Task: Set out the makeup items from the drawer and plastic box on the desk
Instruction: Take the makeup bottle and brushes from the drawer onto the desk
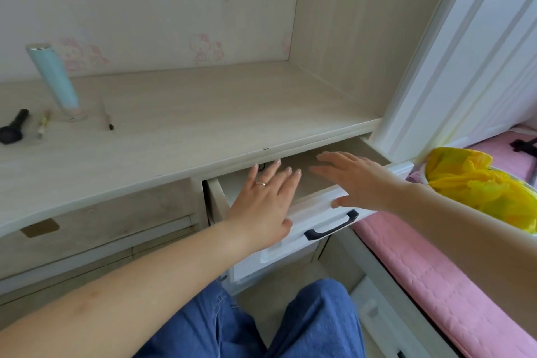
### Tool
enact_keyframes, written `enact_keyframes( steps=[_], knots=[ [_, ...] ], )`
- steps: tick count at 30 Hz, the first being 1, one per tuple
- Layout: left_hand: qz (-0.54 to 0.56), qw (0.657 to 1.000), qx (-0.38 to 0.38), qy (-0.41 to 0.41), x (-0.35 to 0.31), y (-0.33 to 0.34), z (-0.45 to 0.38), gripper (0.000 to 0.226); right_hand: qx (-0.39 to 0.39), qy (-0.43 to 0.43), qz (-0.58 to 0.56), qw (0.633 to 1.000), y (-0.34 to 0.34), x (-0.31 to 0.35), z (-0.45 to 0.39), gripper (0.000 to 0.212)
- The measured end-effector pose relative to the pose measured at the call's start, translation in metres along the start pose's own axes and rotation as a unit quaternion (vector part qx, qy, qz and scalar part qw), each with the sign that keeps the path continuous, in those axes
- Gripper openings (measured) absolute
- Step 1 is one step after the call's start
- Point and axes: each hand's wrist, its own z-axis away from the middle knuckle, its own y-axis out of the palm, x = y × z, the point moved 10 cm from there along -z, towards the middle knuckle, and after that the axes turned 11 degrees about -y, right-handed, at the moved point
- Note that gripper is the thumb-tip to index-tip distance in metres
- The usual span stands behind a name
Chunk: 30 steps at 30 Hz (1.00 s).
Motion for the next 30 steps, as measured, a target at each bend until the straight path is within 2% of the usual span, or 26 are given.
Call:
enact_keyframes(
  steps=[6, 10, 21, 27, 30],
  knots=[
    [-0.062, 0.997, -0.001, -0.043, 0.032, -0.007, -0.026, 0.102, -0.042, 0.020, 0.044, 0.998, -0.012, -0.008, -0.025, 0.107],
    [-0.085, 0.994, 0.002, -0.073, 0.050, -0.013, -0.042, 0.112, -0.040, 0.025, 0.053, 0.997, -0.011, -0.017, -0.046, 0.112],
    [-0.116, 0.990, -0.014, -0.085, 0.077, -0.019, -0.068, 0.111, -0.061, 0.015, 0.045, 0.997, -0.008, -0.028, -0.087, 0.099],
    [-0.072, 0.992, 0.004, -0.102, 0.088, -0.011, -0.076, 0.106, -0.095, 0.027, 0.032, 0.995, -0.007, -0.029, -0.089, 0.091],
    [-0.058, 0.993, 0.001, -0.102, 0.088, -0.010, -0.077, 0.102, -0.129, 0.035, 0.062, 0.989, -0.009, -0.028, -0.090, 0.098]
  ],
)
